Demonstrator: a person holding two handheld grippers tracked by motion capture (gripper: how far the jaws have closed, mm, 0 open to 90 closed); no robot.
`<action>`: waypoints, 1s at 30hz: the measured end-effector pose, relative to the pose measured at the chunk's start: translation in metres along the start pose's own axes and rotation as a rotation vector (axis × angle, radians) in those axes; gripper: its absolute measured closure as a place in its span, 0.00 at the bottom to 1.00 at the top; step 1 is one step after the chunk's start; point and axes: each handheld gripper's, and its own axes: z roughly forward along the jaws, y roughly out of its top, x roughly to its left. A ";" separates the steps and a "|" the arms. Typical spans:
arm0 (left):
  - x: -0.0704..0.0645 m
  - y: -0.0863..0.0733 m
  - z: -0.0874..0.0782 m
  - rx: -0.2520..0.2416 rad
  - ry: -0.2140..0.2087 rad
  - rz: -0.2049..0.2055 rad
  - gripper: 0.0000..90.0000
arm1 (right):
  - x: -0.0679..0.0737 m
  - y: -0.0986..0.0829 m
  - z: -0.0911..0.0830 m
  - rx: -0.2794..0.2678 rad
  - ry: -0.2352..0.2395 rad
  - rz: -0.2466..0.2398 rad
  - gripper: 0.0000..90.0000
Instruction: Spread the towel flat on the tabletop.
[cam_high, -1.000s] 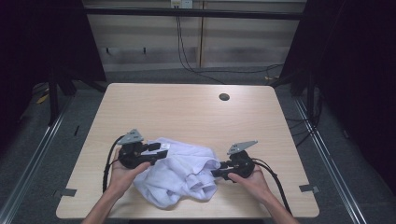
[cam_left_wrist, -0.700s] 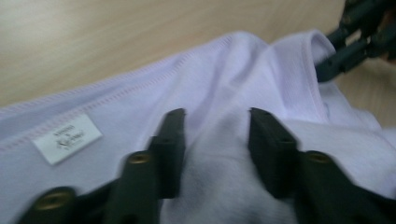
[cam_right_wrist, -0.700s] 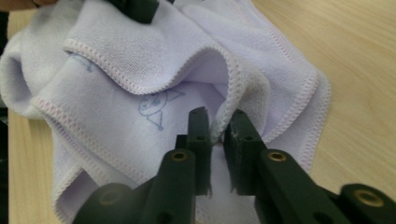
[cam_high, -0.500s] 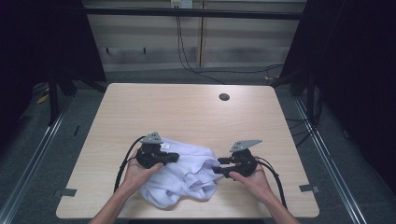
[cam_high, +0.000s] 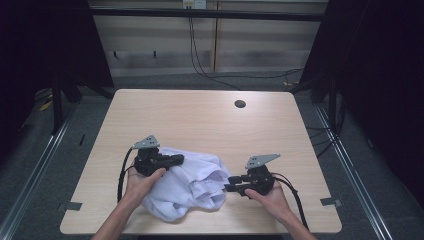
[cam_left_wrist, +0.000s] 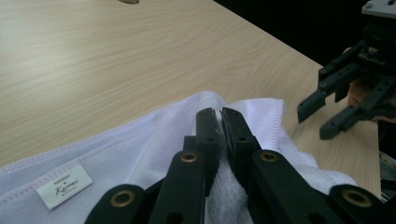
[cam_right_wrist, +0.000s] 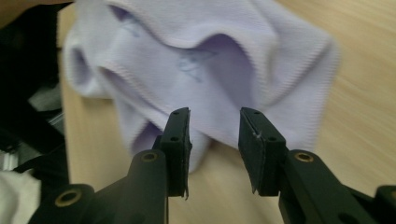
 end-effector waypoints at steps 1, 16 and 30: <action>0.000 -0.001 0.001 0.005 -0.007 -0.004 0.96 | 0.002 0.001 0.003 0.002 0.022 -0.004 0.69; 0.006 -0.006 -0.002 0.004 0.019 -0.018 0.96 | -0.003 0.021 0.065 0.104 -0.062 -0.109 0.87; 0.018 0.007 -0.062 -0.207 0.093 -0.078 0.96 | -0.044 0.036 -0.026 -0.118 -0.164 0.030 0.94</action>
